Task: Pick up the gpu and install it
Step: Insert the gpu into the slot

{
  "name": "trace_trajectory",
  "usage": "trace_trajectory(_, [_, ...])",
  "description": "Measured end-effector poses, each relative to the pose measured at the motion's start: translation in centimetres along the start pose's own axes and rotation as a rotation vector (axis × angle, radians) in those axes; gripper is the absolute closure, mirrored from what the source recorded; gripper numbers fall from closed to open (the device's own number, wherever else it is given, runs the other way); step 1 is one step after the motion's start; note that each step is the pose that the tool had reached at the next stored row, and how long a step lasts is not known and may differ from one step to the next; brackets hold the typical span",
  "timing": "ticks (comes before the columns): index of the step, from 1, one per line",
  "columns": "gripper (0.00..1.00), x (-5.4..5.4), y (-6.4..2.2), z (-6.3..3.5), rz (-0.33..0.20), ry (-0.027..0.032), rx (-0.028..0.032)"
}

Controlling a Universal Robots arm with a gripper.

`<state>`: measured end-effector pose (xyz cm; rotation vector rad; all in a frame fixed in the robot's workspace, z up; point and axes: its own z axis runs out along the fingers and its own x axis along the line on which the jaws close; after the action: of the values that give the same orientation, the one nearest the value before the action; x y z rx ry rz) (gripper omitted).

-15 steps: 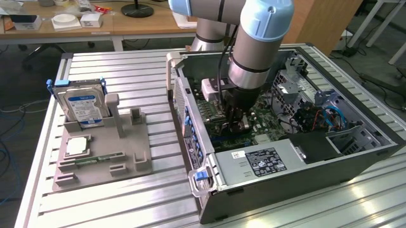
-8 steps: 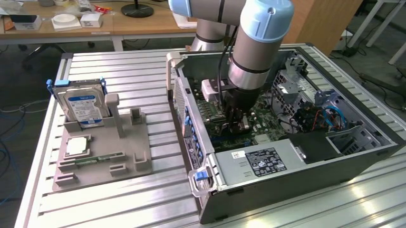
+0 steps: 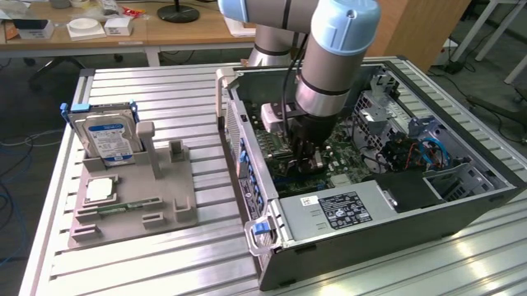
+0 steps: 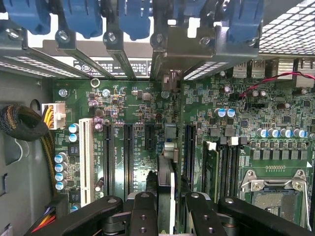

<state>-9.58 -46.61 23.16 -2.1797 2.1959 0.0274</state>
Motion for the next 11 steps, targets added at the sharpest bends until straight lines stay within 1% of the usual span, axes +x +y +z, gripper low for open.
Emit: trace_trajectory(11, [0.73, -0.01, 0.14, 0.07, 0.000, 0.0006, -0.0002])
